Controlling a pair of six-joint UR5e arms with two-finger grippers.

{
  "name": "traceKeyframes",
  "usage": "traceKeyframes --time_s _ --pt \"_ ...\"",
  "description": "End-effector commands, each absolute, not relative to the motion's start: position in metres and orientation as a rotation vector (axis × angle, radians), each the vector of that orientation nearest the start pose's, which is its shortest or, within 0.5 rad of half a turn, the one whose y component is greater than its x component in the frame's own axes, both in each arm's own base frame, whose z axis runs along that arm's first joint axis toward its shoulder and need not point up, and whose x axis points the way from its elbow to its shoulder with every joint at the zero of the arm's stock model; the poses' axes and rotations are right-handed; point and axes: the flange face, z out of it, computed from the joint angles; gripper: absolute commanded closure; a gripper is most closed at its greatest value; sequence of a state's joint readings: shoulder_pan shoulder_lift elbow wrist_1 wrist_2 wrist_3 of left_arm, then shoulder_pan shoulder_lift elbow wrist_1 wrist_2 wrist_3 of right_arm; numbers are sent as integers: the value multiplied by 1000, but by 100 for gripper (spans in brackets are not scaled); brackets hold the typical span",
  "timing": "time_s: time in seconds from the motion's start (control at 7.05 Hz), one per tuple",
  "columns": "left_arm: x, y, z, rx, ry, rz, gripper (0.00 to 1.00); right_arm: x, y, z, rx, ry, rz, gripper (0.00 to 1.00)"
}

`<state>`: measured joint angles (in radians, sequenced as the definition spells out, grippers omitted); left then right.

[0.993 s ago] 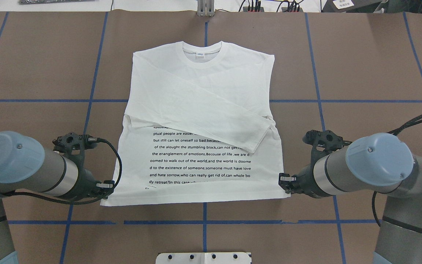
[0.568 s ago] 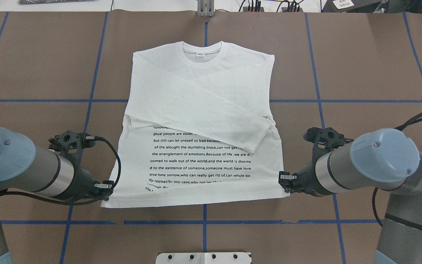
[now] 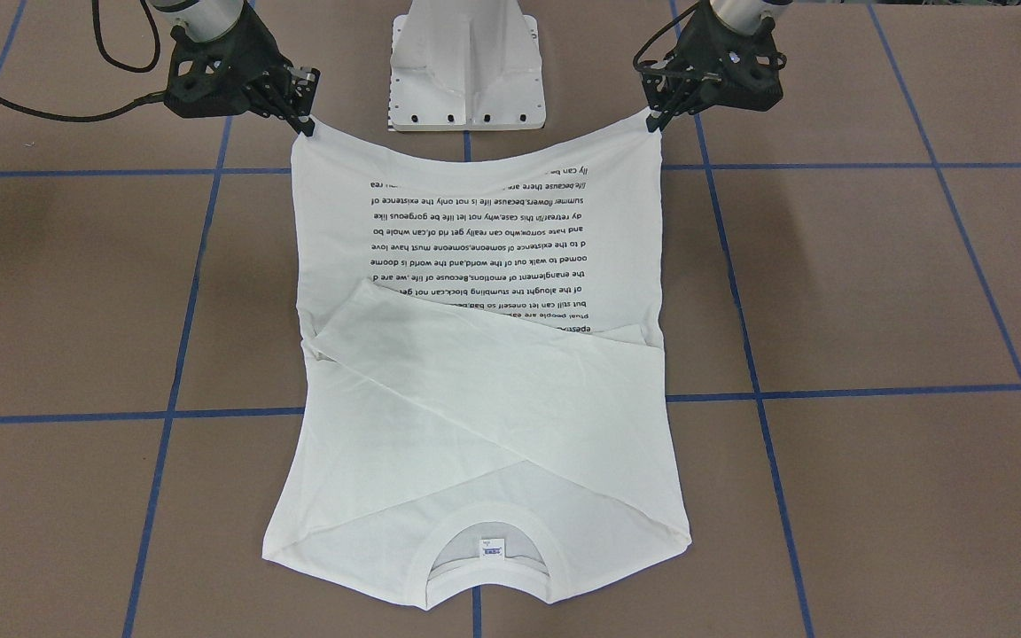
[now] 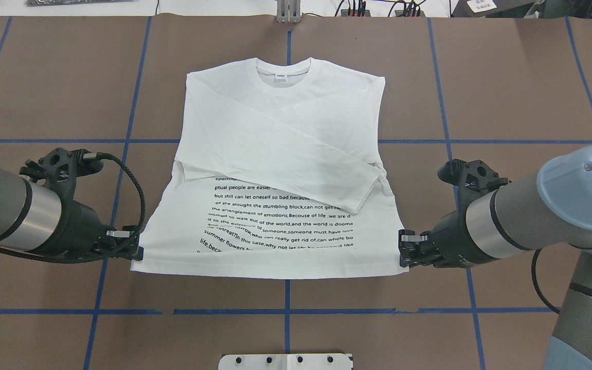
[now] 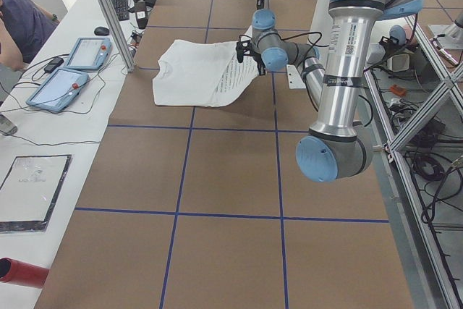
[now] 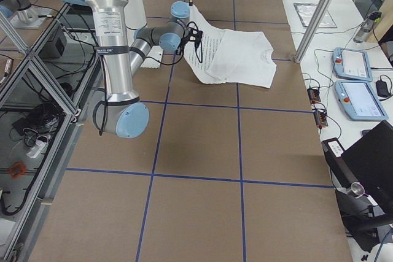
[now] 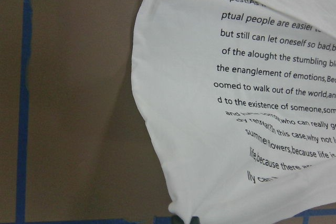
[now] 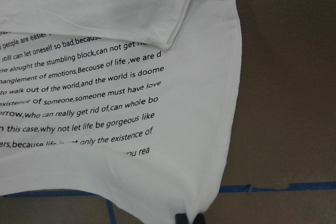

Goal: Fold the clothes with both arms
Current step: 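Lift the hem corners with both grippers and fold them toward the collar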

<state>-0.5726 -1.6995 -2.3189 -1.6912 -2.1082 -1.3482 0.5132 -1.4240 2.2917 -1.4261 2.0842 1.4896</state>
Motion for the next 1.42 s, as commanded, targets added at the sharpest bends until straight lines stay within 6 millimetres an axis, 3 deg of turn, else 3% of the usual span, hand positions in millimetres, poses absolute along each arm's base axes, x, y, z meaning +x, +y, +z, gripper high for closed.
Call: traceKeyframes --time_s 0.0,0.28,0.71,1.14,1.28 --pt "309 -285 235 -131 1109 -50 100 -325 -276 228 -206 -1145 72 100" --pt "315 -261 230 -201 1085 -31 100 -307 -260 220 -264 -1174 22 100" --pt "297 -225 212 -269 1024 -13 100 -295 -249 221 -327 -1177 -13 100" --pt "301 -221 207 -289 1028 -24 100 -295 -255 224 -323 -1173 2 100" --pt "313 -227 207 -289 1023 -28 100 -299 -264 224 -306 -1173 18 100"
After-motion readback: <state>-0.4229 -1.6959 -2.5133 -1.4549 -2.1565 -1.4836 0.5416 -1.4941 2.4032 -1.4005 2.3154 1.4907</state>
